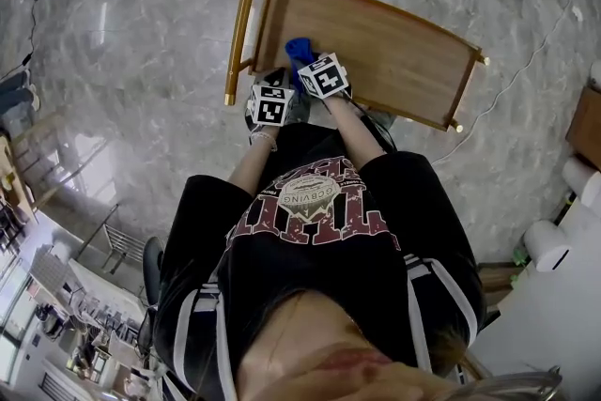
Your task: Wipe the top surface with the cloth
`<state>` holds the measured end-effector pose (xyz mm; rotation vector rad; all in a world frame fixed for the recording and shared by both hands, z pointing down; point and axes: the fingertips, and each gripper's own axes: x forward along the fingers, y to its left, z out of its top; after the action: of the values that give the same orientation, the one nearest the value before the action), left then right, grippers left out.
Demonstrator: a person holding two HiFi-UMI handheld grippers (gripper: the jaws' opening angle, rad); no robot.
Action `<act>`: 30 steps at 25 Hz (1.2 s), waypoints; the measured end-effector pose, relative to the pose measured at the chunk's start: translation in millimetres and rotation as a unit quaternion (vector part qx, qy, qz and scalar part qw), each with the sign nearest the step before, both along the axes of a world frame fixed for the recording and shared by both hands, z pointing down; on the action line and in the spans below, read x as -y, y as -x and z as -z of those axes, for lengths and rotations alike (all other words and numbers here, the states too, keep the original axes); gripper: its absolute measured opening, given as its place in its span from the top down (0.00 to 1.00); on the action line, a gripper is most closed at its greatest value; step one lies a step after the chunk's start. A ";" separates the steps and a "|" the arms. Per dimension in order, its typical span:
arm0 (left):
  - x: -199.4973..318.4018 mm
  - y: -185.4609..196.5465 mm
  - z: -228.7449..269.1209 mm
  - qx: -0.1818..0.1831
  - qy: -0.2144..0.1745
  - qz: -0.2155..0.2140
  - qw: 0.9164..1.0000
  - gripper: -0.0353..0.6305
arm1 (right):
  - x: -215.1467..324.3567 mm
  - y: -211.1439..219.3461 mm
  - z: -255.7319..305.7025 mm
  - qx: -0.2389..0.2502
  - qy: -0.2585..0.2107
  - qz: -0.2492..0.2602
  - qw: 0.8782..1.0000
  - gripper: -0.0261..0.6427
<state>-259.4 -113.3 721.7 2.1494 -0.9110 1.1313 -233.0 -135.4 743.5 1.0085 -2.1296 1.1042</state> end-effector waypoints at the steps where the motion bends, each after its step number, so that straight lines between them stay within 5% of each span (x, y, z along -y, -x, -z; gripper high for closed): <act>1: -2.4 -2.2 -0.2 0.003 0.005 -0.001 1.000 0.88 | -1.0 -2.3 0.0 0.000 -0.001 -0.002 1.000 0.88; 30: -43.2 -73.0 -6.9 0.029 0.024 -0.087 0.996 0.88 | -39.0 -76.9 1.0 -0.015 -0.016 -0.041 0.999 0.88</act>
<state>-186.4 -70.1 728.6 2.2009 -0.7248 1.2911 -156.1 -96.5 742.5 1.1289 -2.1042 1.0888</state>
